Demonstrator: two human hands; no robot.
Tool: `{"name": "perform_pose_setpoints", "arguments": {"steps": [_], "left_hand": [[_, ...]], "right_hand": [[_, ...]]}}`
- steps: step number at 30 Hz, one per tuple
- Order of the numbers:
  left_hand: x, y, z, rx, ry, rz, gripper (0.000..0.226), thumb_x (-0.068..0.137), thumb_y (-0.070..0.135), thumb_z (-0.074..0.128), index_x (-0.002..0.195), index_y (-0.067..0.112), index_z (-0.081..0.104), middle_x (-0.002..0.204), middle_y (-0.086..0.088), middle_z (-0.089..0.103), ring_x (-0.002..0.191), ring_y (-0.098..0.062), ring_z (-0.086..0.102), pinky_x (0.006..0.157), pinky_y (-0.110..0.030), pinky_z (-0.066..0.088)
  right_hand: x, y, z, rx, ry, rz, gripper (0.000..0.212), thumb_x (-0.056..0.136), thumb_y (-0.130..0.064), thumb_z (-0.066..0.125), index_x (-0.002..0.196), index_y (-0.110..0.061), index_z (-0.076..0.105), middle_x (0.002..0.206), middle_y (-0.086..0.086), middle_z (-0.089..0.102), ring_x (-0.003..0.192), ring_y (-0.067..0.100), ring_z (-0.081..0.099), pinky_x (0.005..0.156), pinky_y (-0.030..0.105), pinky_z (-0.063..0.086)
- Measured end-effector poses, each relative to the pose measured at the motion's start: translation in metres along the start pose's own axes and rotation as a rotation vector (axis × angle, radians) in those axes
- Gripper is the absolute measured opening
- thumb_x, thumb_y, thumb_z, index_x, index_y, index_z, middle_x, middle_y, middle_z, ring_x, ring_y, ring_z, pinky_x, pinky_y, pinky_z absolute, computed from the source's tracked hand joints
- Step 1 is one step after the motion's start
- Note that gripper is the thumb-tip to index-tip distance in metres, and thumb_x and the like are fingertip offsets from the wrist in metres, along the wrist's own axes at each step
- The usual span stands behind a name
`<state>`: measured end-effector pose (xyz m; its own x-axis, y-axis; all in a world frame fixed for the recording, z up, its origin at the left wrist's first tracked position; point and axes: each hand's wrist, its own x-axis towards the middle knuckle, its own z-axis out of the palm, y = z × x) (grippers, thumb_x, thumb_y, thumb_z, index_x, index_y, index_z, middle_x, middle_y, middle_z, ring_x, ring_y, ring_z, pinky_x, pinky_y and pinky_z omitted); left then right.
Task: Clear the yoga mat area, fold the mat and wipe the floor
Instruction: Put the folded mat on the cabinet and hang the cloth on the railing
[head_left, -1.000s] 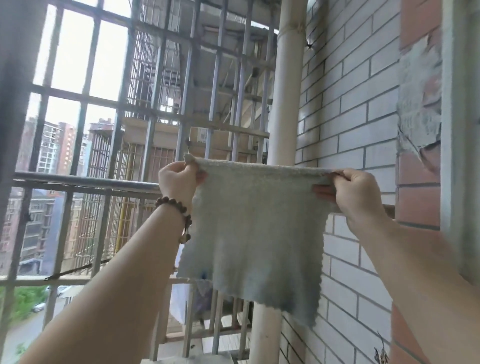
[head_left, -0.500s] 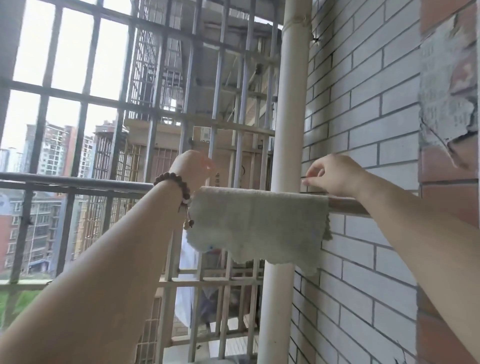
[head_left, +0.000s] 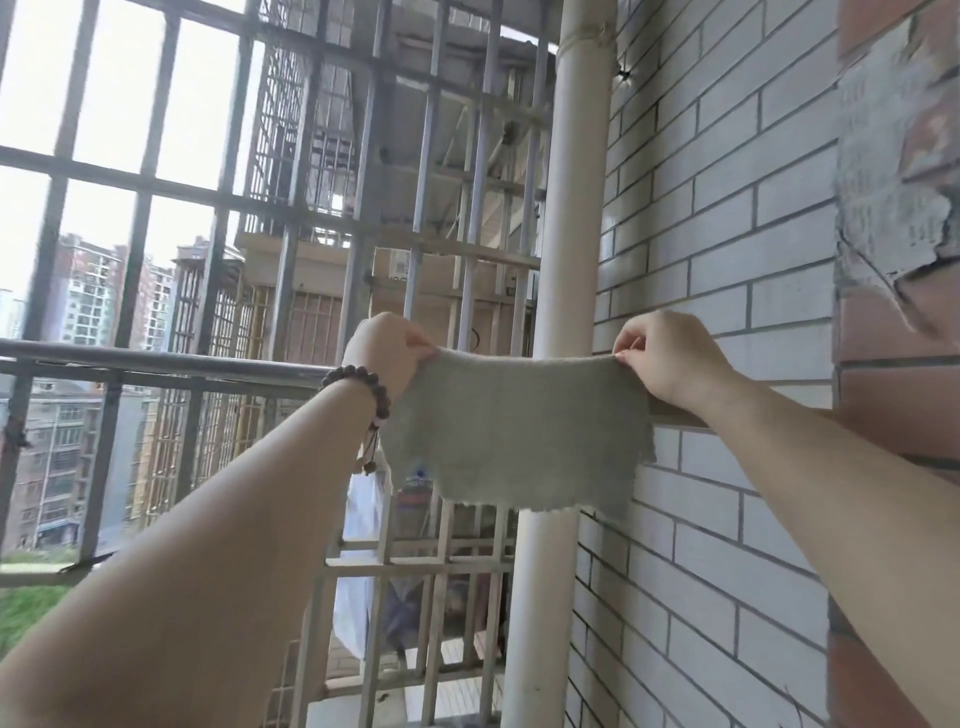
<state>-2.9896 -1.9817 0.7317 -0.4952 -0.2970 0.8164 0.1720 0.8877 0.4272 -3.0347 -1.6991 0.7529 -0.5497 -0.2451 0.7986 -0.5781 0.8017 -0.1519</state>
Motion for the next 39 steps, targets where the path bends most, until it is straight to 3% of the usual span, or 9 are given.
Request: {"name": "perform_pose_setpoints", "arguments": {"steps": [3, 6, 9, 13, 17, 25, 31, 36, 39], "left_hand": [[0.007, 0.004, 0.002, 0.195, -0.122, -0.005, 0.021, 0.092, 0.022, 0.058, 0.104, 0.009, 0.069, 0.111, -0.003, 0.065, 0.105, -0.023, 0.059, 0.094, -0.037, 0.049], [0.009, -0.003, -0.003, 0.148, -0.033, -0.007, 0.015, 0.089, 0.020, 0.062, 0.089, 0.013, 0.075, 0.090, -0.002, 0.068, 0.085, -0.019, 0.063, 0.076, -0.030, 0.053], [-0.004, 0.000, -0.008, 0.124, -0.141, 0.065, 0.020, 0.090, 0.025, 0.063, 0.085, 0.009, 0.075, 0.081, -0.005, 0.066, 0.075, -0.017, 0.060, 0.062, -0.022, 0.046], [-0.008, 0.005, -0.008, 0.250, -0.231, 0.090, 0.031, 0.097, 0.027, 0.052, 0.098, 0.004, 0.073, 0.096, -0.014, 0.068, 0.092, -0.028, 0.062, 0.081, -0.033, 0.050], [-0.005, -0.001, -0.005, 0.269, -0.267, 0.047, 0.034, 0.100, 0.026, 0.046, 0.104, 0.002, 0.069, 0.092, -0.010, 0.063, 0.099, -0.030, 0.061, 0.075, -0.028, 0.040], [-0.021, -0.024, 0.000, 0.013, -0.076, 0.140, 0.017, 0.089, 0.026, 0.066, 0.101, 0.021, 0.076, 0.104, 0.001, 0.072, 0.097, -0.013, 0.063, 0.086, -0.022, 0.043], [-0.035, -0.030, 0.006, -0.101, 0.067, 0.107, 0.014, 0.084, 0.021, 0.071, 0.097, 0.020, 0.076, 0.097, 0.004, 0.071, 0.091, -0.011, 0.062, 0.083, -0.026, 0.049], [-0.067, -0.055, 0.011, -0.272, 0.432, -0.220, 0.014, 0.087, 0.027, 0.068, 0.091, 0.014, 0.067, 0.084, 0.002, 0.067, 0.081, -0.017, 0.064, 0.080, -0.035, 0.054], [-0.089, -0.076, 0.026, -0.574, 0.093, -0.492, 0.035, 0.084, 0.042, 0.067, 0.103, 0.013, 0.064, 0.097, 0.001, 0.065, 0.094, -0.015, 0.062, 0.085, -0.032, 0.050]], "right_hand": [[0.003, 0.000, -0.003, -0.070, -0.080, 0.050, 0.013, 0.088, -0.027, 0.066, 0.100, -0.024, 0.068, 0.097, -0.002, 0.063, 0.098, 0.023, 0.058, 0.092, 0.040, 0.047], [0.001, -0.002, -0.011, -0.023, -0.189, -0.004, 0.014, 0.087, -0.030, 0.067, 0.097, -0.022, 0.071, 0.081, -0.011, 0.058, 0.090, 0.017, 0.056, 0.085, 0.030, 0.045], [-0.003, -0.004, -0.012, -0.046, -0.282, -0.056, 0.011, 0.086, -0.028, 0.069, 0.092, -0.019, 0.072, 0.074, -0.013, 0.056, 0.082, 0.012, 0.053, 0.075, 0.023, 0.038], [-0.003, -0.003, -0.006, -0.079, -0.224, -0.081, 0.009, 0.089, -0.022, 0.065, 0.086, -0.016, 0.071, 0.073, -0.011, 0.056, 0.079, 0.014, 0.054, 0.071, 0.024, 0.038], [-0.001, 0.004, 0.002, -0.111, -0.187, -0.049, 0.011, 0.090, -0.023, 0.063, 0.081, -0.020, 0.069, 0.076, -0.007, 0.060, 0.085, 0.019, 0.059, 0.078, 0.031, 0.047], [-0.007, -0.001, -0.007, 0.056, -0.284, -0.060, 0.007, 0.082, -0.030, 0.073, 0.082, -0.023, 0.073, 0.075, -0.009, 0.062, 0.073, 0.001, 0.052, 0.060, 0.019, 0.037], [-0.016, 0.000, -0.001, 0.048, -0.120, -0.065, 0.003, 0.080, -0.021, 0.075, 0.079, -0.022, 0.073, 0.075, -0.005, 0.067, 0.074, 0.007, 0.059, 0.064, 0.022, 0.040], [-0.068, 0.003, 0.009, 0.360, 0.350, 0.120, 0.013, 0.085, -0.027, 0.070, 0.081, -0.015, 0.067, 0.072, -0.001, 0.064, 0.066, 0.016, 0.059, 0.062, 0.022, 0.039], [-0.111, 0.010, 0.042, 0.499, 0.349, 0.305, 0.020, 0.084, -0.032, 0.069, 0.085, -0.013, 0.064, 0.079, 0.001, 0.064, 0.077, 0.023, 0.061, 0.065, 0.026, 0.041]]}}
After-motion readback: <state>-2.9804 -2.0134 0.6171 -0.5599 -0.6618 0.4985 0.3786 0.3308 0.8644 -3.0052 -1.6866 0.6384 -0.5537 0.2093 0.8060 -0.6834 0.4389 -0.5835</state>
